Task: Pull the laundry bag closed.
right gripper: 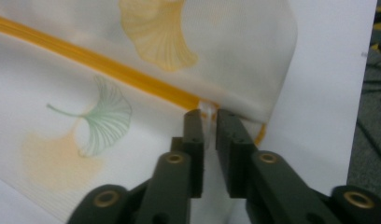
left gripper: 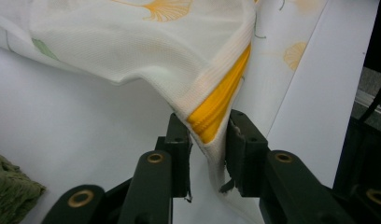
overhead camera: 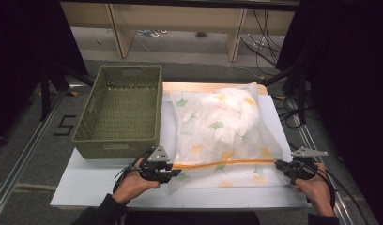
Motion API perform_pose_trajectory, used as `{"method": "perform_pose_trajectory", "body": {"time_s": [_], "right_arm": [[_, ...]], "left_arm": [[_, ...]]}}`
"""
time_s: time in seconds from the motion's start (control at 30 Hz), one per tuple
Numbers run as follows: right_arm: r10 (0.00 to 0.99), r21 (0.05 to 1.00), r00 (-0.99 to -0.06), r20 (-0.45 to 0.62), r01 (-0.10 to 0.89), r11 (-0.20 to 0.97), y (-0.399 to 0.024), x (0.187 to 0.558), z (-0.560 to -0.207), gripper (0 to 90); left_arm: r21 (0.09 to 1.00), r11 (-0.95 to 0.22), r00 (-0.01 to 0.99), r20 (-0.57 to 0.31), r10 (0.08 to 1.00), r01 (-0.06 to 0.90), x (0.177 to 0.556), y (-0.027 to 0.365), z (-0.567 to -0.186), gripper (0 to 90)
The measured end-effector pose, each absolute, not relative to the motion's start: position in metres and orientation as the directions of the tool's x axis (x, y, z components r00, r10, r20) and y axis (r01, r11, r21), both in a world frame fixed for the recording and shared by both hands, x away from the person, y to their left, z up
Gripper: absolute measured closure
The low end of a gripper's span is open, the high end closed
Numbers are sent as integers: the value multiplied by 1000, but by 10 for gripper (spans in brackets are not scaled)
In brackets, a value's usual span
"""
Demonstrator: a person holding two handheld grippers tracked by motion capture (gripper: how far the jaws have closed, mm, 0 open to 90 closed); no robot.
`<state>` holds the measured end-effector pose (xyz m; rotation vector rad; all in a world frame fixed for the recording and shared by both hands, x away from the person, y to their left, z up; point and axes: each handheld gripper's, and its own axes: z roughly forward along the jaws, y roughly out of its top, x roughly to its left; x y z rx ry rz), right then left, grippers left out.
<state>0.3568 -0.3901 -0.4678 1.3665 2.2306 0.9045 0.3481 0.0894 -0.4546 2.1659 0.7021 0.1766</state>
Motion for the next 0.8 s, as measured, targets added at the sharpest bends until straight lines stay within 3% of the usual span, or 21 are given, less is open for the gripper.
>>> {"method": "perform_pose_trajectory", "body": {"time_s": [0.23, 0.4, 0.8], "right_arm": [[858, 733, -513, -25, 574, 365, -367, 358, -456, 543], [849, 795, -527, 24, 525, 303, -348, 358, -450, 420], [802, 815, -598, 1, 465, 345, -323, 359, -451, 351]], "left_arm": [[753, -504, 821, -82, 566, 423, 348, 89, -455, 517], [748, -502, 816, -91, 571, 434, 346, 88, -457, 403], [759, -480, 796, -84, 599, 441, 347, 94, -457, 298]]}}
